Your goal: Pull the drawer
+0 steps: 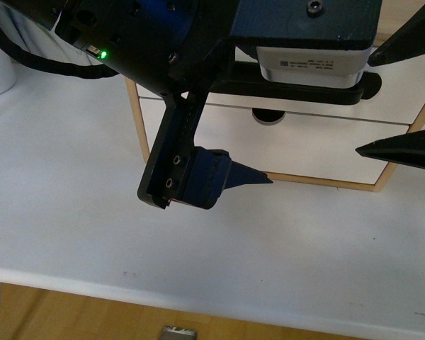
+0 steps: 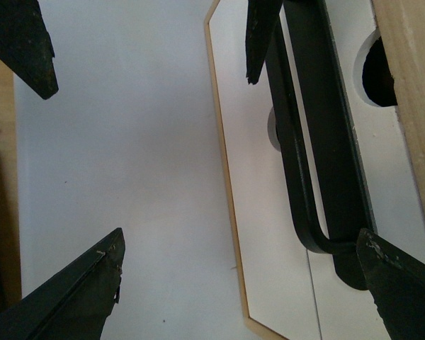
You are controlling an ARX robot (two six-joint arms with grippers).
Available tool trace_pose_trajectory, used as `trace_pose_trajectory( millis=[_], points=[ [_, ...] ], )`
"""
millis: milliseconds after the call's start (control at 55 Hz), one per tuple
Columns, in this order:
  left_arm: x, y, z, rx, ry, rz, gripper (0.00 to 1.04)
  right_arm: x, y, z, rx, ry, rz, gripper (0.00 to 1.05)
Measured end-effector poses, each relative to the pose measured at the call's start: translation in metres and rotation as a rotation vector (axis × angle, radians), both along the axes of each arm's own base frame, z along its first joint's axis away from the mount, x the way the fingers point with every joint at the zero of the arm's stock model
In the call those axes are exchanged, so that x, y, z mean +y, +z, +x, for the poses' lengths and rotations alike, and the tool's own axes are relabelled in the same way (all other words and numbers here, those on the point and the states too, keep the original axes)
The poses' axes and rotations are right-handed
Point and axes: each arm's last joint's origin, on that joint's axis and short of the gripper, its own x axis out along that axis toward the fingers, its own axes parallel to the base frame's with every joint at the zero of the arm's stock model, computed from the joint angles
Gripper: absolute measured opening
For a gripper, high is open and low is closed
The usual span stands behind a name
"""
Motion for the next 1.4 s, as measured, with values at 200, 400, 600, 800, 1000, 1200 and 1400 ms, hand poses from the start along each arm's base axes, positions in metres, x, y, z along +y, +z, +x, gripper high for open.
trace_pose_trajectory(
  millis=[200,400,600,800,1000,1200,1400],
  points=[
    [0.003,-0.002,0.010,0.005,0.031,-0.021,0.99,0.000,-0.005,0.004,0.002,0.013,0.016,0.96],
    [0.005,-0.009,0.021,0.006,0.054,-0.015,0.99,-0.002,-0.010,0.006,0.002,0.013,0.027,0.96],
    [0.008,-0.014,0.033,-0.040,0.081,0.019,0.99,-0.005,-0.011,0.007,0.002,0.008,0.033,0.96],
    [0.014,-0.017,0.044,-0.105,0.091,0.081,0.99,-0.008,-0.011,0.008,-0.001,0.000,0.035,0.96],
    [0.017,-0.017,0.049,-0.128,0.087,0.155,0.99,-0.008,-0.011,0.008,-0.001,0.000,0.035,0.96],
    [0.021,-0.019,0.049,-0.098,0.083,0.215,0.99,-0.006,-0.015,0.009,0.009,0.003,0.028,0.96],
    [0.021,-0.019,0.049,-0.104,0.084,0.242,0.99,-0.004,-0.017,0.011,0.003,0.011,0.029,0.96]
  ],
)
